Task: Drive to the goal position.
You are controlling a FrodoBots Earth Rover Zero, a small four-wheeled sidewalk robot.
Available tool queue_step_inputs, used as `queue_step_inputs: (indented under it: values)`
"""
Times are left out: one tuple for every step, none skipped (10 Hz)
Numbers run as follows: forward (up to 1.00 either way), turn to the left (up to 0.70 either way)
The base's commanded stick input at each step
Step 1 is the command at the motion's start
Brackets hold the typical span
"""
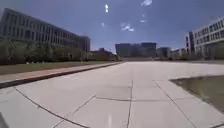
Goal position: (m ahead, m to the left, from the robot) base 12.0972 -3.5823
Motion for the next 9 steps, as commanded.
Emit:
queue_step_inputs:
  values:
    - [0.5, 0.0]
    - [0.5, 0.0]
    - [0.5, 0.0]
    - [0.5, 0.0]
    - [0.5, 0.0]
    - [0.5, 0.0]
    - [0.5, 0.0]
    - [0.5, 0.0]
    - [0.5, -0.19]
